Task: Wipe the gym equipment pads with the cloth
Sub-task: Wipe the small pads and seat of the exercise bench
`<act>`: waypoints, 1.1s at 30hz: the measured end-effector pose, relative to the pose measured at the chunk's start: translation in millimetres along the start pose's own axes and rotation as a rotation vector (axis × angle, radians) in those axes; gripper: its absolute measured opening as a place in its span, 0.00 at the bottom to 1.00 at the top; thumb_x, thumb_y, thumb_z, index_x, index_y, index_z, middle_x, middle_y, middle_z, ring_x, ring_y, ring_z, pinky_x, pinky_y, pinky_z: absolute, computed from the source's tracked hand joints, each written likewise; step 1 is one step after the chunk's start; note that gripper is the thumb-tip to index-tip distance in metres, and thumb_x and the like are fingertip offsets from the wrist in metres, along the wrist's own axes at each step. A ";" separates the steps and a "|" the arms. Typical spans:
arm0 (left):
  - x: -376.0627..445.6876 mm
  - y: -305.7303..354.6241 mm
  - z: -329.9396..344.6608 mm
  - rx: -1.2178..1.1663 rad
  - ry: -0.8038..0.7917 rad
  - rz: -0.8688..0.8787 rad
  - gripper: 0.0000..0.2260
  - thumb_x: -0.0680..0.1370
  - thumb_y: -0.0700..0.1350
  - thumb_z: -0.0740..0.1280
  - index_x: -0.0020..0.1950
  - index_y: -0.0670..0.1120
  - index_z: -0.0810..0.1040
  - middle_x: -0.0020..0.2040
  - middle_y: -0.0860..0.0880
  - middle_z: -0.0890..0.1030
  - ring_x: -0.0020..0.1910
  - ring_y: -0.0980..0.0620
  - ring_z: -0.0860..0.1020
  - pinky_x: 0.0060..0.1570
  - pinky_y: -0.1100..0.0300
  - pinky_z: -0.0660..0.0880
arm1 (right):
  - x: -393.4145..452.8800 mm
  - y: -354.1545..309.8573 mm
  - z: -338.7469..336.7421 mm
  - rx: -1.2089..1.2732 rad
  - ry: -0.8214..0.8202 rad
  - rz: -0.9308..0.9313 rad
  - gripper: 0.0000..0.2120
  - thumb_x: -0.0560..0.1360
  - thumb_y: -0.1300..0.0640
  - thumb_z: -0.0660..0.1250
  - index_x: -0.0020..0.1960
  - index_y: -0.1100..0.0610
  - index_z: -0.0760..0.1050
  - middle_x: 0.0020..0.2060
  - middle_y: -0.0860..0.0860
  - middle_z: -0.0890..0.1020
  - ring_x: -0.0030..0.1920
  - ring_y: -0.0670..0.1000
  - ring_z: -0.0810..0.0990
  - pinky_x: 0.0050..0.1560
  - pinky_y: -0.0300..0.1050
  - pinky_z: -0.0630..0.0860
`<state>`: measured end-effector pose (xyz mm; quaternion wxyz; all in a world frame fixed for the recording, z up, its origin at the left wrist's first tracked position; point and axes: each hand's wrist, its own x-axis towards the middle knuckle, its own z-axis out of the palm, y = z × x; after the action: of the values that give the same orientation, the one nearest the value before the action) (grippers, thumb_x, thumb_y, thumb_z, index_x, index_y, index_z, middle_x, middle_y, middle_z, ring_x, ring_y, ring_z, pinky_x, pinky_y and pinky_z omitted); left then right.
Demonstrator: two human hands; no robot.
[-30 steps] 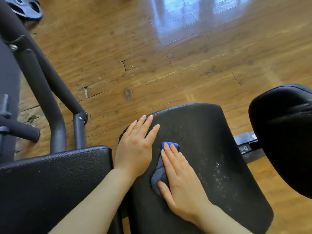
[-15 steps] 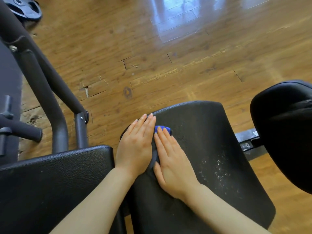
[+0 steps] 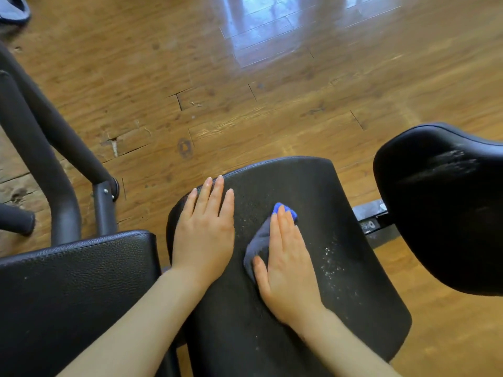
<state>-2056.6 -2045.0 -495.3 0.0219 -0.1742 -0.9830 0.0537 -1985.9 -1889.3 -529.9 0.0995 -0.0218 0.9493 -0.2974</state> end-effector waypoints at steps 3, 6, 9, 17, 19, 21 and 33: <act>-3.9 26.6 1.2 -0.042 -0.043 0.052 0.23 0.79 0.48 0.54 0.72 0.42 0.69 0.74 0.39 0.66 0.74 0.41 0.64 0.72 0.44 0.61 | -68.8 26.6 5.1 -0.061 -0.048 0.038 0.35 0.77 0.41 0.48 0.76 0.63 0.57 0.78 0.51 0.46 0.77 0.48 0.45 0.74 0.41 0.46; -5.5 45.0 7.9 -0.073 -0.086 0.185 0.22 0.80 0.49 0.52 0.73 0.47 0.69 0.75 0.41 0.65 0.75 0.43 0.63 0.72 0.46 0.57 | -94.2 54.6 -2.2 -0.056 -0.075 0.043 0.34 0.79 0.40 0.44 0.77 0.60 0.53 0.78 0.48 0.48 0.77 0.48 0.49 0.73 0.39 0.49; -3.7 45.7 11.8 -0.052 -0.103 0.199 0.21 0.80 0.48 0.54 0.73 0.48 0.70 0.75 0.41 0.65 0.75 0.43 0.62 0.71 0.45 0.58 | -53.0 63.1 -9.8 -0.100 0.007 0.030 0.36 0.77 0.41 0.49 0.78 0.57 0.44 0.77 0.45 0.42 0.76 0.42 0.40 0.75 0.40 0.45; -3.5 46.5 14.0 -0.017 -0.099 0.210 0.22 0.80 0.49 0.55 0.73 0.47 0.71 0.75 0.40 0.65 0.75 0.42 0.63 0.71 0.44 0.59 | -52.4 61.9 -25.3 0.099 0.012 0.002 0.32 0.75 0.52 0.65 0.75 0.45 0.56 0.76 0.50 0.59 0.74 0.34 0.43 0.73 0.33 0.46; -3.0 47.5 14.6 -0.012 -0.095 0.208 0.21 0.79 0.48 0.56 0.72 0.47 0.71 0.74 0.40 0.66 0.74 0.41 0.64 0.70 0.43 0.59 | -75.5 64.8 -20.4 0.038 -0.008 0.069 0.34 0.76 0.44 0.56 0.78 0.54 0.53 0.78 0.50 0.51 0.77 0.43 0.44 0.75 0.44 0.53; -2.0 48.9 14.9 -0.014 -0.077 0.199 0.21 0.79 0.47 0.57 0.71 0.47 0.73 0.74 0.40 0.67 0.74 0.41 0.65 0.70 0.43 0.60 | -69.4 72.6 -16.7 0.025 -0.009 0.129 0.39 0.74 0.37 0.47 0.78 0.53 0.40 0.75 0.44 0.39 0.75 0.42 0.35 0.76 0.41 0.43; -9.8 75.6 14.6 -0.017 -0.087 0.130 0.24 0.78 0.56 0.53 0.70 0.50 0.74 0.74 0.38 0.66 0.74 0.39 0.64 0.70 0.38 0.57 | -97.5 72.7 -14.7 0.024 -0.032 0.182 0.40 0.72 0.37 0.46 0.78 0.56 0.49 0.77 0.47 0.48 0.77 0.46 0.46 0.73 0.39 0.41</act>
<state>-2022.6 -1979.2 -518.6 -0.0258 -0.2353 -0.9701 0.0544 -1892.1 -1811.5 -542.3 0.1417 0.0612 0.9419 -0.2982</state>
